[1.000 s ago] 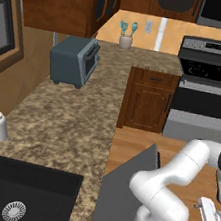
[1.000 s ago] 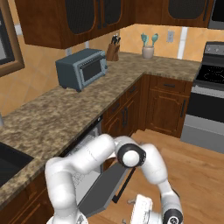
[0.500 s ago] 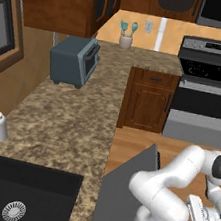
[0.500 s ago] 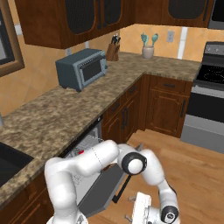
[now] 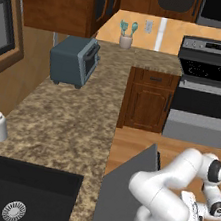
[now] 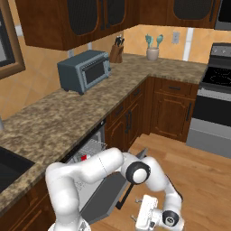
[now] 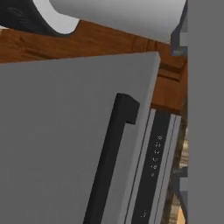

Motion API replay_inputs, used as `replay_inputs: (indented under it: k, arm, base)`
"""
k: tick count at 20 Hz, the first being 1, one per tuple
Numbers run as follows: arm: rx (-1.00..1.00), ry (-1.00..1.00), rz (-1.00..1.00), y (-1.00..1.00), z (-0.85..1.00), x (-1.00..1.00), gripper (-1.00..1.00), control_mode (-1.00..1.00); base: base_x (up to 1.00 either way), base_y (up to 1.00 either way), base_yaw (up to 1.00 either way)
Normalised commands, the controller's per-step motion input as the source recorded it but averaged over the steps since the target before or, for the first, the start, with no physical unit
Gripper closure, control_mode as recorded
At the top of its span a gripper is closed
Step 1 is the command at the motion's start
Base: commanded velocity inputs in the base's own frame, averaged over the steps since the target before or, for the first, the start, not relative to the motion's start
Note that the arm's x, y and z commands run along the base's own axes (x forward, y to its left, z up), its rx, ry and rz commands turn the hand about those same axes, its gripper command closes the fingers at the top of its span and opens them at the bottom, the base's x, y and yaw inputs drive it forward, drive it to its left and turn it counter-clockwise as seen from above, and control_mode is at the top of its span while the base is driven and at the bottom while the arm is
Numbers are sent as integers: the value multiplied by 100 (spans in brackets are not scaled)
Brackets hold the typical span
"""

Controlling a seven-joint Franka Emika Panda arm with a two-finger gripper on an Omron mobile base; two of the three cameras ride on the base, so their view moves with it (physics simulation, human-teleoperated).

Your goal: Pick up the cup and bowl from the counter, place them in the dishwasher, and close the dishwasher door.

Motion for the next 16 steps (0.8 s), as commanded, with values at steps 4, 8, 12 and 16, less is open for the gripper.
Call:
replay_inputs:
  k: [4,8,12,16]
  arm:
    - [-25,1,-16,-2,-71,52,-100,-100]
    - [-32,0,-15,-10,-81,35,-100,-100]
    - [-22,0,-11,-2,-57,36,-100,-100]
    - [1,0,-1,0,-29,24,-100,-100]
  base:
    - [0,0,0]
    - [0,0,0]
    - [0,0,0]
    - [0,0,0]
